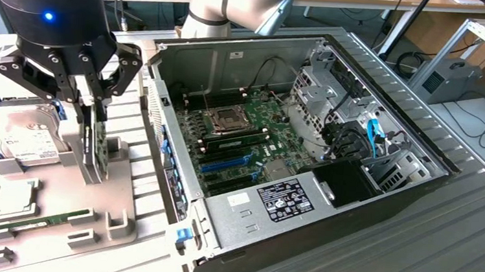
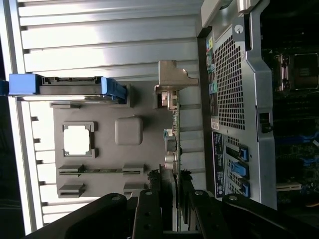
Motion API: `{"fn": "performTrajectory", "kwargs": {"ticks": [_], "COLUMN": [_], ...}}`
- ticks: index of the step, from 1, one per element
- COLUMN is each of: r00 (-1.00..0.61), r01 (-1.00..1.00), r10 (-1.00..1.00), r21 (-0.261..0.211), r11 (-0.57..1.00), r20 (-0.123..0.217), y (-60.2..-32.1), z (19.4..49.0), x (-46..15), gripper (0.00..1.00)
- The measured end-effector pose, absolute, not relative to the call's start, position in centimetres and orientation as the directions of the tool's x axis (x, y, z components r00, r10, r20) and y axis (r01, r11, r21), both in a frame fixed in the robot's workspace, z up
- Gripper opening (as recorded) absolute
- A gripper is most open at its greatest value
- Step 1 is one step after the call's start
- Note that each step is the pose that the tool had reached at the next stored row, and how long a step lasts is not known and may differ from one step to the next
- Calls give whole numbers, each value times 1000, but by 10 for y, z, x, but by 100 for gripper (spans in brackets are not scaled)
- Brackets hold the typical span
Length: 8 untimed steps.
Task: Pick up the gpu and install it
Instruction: 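Pick up the gpu and move the gpu toward the slot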
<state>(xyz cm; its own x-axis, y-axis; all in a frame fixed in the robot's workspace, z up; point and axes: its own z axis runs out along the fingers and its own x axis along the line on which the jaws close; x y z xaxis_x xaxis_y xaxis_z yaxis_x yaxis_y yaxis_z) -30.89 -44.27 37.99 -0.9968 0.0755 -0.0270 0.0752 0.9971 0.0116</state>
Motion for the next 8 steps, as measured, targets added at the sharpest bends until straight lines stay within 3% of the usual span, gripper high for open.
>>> {"fn": "performTrajectory", "kwargs": {"ticks": [8], "r00": [-997], "r01": [75], "r10": [75], "r21": [12], "r11": [997], "r20": [-27], "y": [-443], "z": [382], "x": [-309], "gripper": [27]}}
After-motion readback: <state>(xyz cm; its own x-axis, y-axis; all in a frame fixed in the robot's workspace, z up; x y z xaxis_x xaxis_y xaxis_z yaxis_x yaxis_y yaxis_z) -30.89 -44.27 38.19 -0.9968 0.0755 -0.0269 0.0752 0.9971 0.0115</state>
